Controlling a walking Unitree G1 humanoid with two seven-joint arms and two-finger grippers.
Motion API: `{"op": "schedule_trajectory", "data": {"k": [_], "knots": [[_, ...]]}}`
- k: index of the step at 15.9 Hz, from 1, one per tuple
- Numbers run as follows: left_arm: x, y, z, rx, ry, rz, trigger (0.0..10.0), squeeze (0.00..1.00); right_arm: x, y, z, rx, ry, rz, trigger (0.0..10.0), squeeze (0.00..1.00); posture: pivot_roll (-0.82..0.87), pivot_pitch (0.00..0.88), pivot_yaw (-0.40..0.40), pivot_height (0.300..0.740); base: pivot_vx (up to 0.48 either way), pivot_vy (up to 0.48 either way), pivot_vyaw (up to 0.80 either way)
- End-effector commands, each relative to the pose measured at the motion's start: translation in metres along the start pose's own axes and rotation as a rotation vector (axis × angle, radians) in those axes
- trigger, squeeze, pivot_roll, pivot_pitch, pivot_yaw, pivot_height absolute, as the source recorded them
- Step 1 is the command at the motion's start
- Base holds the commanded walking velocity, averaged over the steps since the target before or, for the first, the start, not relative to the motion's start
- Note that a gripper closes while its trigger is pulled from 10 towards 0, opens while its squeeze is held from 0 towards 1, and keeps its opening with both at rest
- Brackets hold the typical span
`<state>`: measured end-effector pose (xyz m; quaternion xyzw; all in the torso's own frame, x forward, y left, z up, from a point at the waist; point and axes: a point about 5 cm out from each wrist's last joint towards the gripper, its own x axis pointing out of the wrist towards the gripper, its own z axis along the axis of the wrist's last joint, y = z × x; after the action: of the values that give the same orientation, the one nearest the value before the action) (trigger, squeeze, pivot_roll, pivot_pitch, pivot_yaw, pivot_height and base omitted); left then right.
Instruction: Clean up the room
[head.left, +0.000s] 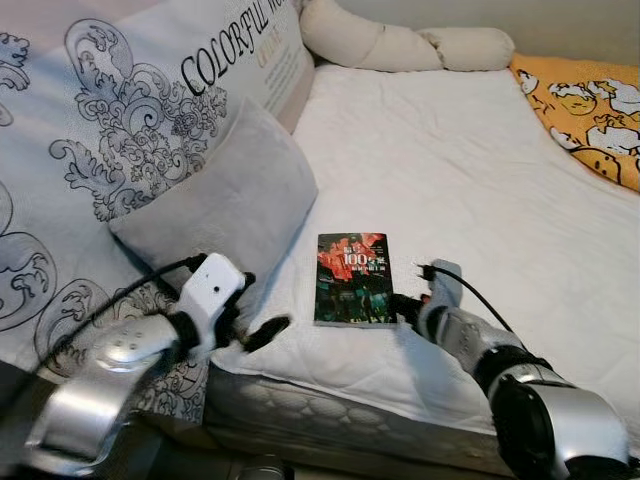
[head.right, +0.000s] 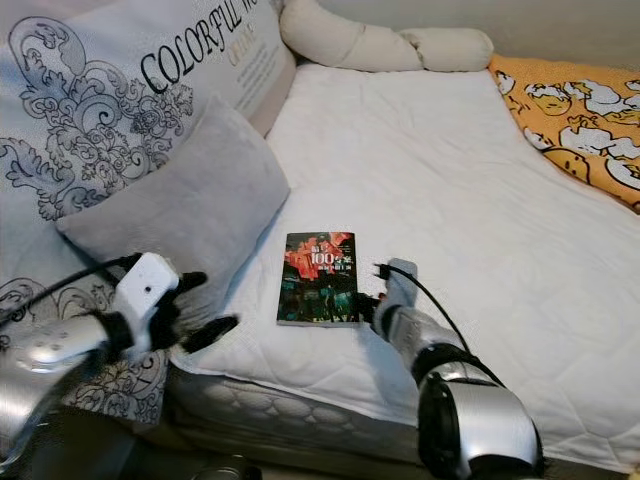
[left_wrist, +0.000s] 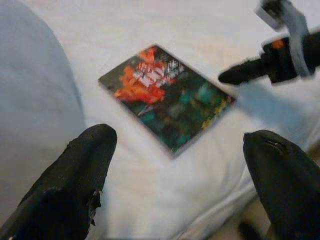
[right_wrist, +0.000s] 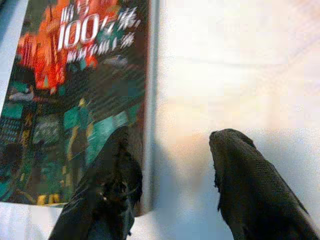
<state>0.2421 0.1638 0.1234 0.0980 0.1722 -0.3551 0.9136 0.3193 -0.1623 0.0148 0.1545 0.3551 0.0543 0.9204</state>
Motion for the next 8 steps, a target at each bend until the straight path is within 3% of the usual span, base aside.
{"op": "schedule_trajectory", "data": {"k": [1, 4, 6, 8], "knots": [[0.0, 0.007, -0.001, -0.025, -0.024, 0.062, 10.0, 0.0, -0.002, -0.003, 0.012, -0.033, -0.065, 0.016, 10.0, 1.0, 0.2, 0.0, -0.026, 0.74, 0.0, 0.0, 0.0], [0.007, 0.017, -0.008, -0.096, -0.095, 0.295, 10.0, 0.0, -0.01, -0.01, 0.019, -0.036, -0.219, 0.046, 10.0, 1.0, 0.16, 0.0, -0.068, 0.74, 0.0, 0.0, 0.0], [0.009, 0.022, -0.008, -0.109, -0.129, 0.378, 10.0, 0.0, -0.018, -0.012, 0.017, -0.049, -0.275, -0.011, 10.0, 1.0, 0.13, 0.0, -0.079, 0.74, 0.0, 0.0, 0.0], [0.012, 0.025, -0.008, -0.103, -0.157, 0.47, 10.0, 0.0, -0.032, -0.01, 0.017, -0.152, -0.362, -0.056, 10.0, 1.0, 0.1, 0.0, -0.084, 0.74, 0.0, 0.0, 0.0]]}}
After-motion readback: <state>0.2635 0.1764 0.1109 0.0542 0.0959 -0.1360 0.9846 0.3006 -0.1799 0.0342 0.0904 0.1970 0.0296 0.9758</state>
